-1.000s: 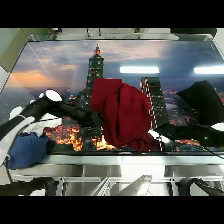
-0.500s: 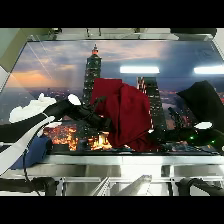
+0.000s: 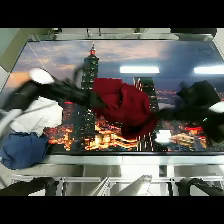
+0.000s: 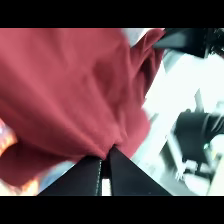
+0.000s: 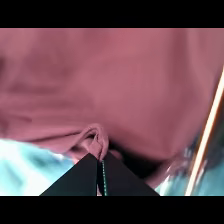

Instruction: Fold the shirts.

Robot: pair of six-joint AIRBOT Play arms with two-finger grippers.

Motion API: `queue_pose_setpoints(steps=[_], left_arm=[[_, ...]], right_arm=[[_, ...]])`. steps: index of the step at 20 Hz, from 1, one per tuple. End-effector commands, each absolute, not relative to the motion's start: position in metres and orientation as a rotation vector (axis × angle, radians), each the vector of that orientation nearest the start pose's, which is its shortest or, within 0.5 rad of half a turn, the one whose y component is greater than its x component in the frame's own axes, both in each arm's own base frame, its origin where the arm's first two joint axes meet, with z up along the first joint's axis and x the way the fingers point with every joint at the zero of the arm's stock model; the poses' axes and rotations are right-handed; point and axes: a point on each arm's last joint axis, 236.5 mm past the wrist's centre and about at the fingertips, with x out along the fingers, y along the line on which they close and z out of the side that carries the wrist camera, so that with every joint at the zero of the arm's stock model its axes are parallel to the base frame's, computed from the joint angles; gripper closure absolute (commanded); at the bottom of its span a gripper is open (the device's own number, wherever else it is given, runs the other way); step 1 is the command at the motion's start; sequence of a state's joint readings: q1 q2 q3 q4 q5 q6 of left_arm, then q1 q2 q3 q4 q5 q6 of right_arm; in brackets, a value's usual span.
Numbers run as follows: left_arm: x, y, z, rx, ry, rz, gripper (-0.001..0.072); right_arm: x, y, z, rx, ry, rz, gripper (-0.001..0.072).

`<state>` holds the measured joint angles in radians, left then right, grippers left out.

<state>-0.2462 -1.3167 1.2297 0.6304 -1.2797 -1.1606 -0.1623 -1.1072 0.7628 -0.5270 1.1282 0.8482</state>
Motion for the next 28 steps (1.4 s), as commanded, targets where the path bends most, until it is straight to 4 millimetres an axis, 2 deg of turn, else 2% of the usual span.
queue_pose_setpoints(steps=[1, 2, 4, 6, 8, 9, 11, 12, 14, 16, 18, 20, 22, 24, 25, 26, 27, 28], left_arm=[[0.334, -0.238, 0.244, -0.303, 0.786, -0.983, 0.0709], [0.330, -0.231, 0.294, -0.278, 0.641, -0.967, 0.0684], [0.307, -0.221, 0.383, -0.230, 0.375, -0.950, 0.0683], [0.271, -0.213, 0.450, -0.185, 0.182, -0.953, 0.0683], [0.237, -0.209, 0.489, -0.145, 0.068, -0.962, 0.0683], [0.225, -0.207, 0.501, -0.146, 0.042, -0.968, 0.0682], [0.212, -0.209, 0.504, -0.149, 0.064, -0.988, 0.0682], [0.214, -0.211, 0.498, -0.157, 0.094, -0.995, 0.0682], [0.232, -0.216, 0.477, -0.158, 0.184, -1.005, 0.0682], [0.261, -0.223, 0.444, -0.163, 0.305, -1.019, 0.0682], [0.299, -0.229, 0.408, -0.187, 0.427, -1.020, 0.0682], [0.345, -0.235, 0.365, -0.222, 0.539, -1.007, 0.0682], [0.393, -0.241, 0.314, -0.248, 0.639, -0.993, 0.0682], [0.437, -0.245, 0.259, -0.257, 0.713, -0.981, 0.0681], [0.459, -0.246, 0.227, -0.268, 0.751, -0.967, 0.0636], [0.479, -0.243, 0.198, -0.289, 0.784, -0.943, 0.0405], [0.497, -0.236, 0.175, -0.319, 0.811, -0.909, 0.0376], [0.511, -0.224, 0.155, -0.346, 0.835, -0.874, 0.0376]], right_arm=[[0.367, 0.090, 0.211, 0.369, 0.593, 0.633, 0.0695], [0.361, 0.082, 0.272, 0.284, 0.454, 0.611, 0.0694], [0.331, 0.084, 0.370, 0.127, 0.231, 0.591, 0.0695], [0.291, 0.098, 0.440, 0.009, 0.061, 0.591, 0.0695], [0.255, 0.111, 0.483, -0.064, -0.058, 0.589, 0.0694], [0.242, 0.114, 0.495, -0.086, -0.100, 0.582, 0.0694], [0.228, 0.120, 0.502, -0.100, -0.130, 0.583, 0.0694], [0.227, 0.122, 0.500, -0.099, -0.122, 0.599, 0.0694], [0.236, 0.127, 0.489, -0.072, -0.073, 0.653, 0.0694], [0.256, 0.126, 0.468, -0.026, 0.019, 0.699, 0.0694], [0.289, 0.119, 0.438, 0.038, 0.136, 0.732, 0.0694], [0.329, 0.112, 0.398, 0.123, 0.255, 0.759, 0.0694], [0.373, 0.107, 0.345, 0.210, 0.391, 0.772, 0.0694], [0.418, 0.101, 0.276, 0.279, 0.553, 0.762, 0.0693], [0.440, 0.097, 0.236, 0.310, 0.642, 0.752, 0.0693], [0.460, 0.092, 0.200, 0.340, 0.709, 0.732, 0.0692], [0.483, 0.082, 0.163, 0.377, 0.759, 0.690, 0.0686], [0.502, 0.069, 0.132, 0.424, 0.790, 0.645, 0.0579]])
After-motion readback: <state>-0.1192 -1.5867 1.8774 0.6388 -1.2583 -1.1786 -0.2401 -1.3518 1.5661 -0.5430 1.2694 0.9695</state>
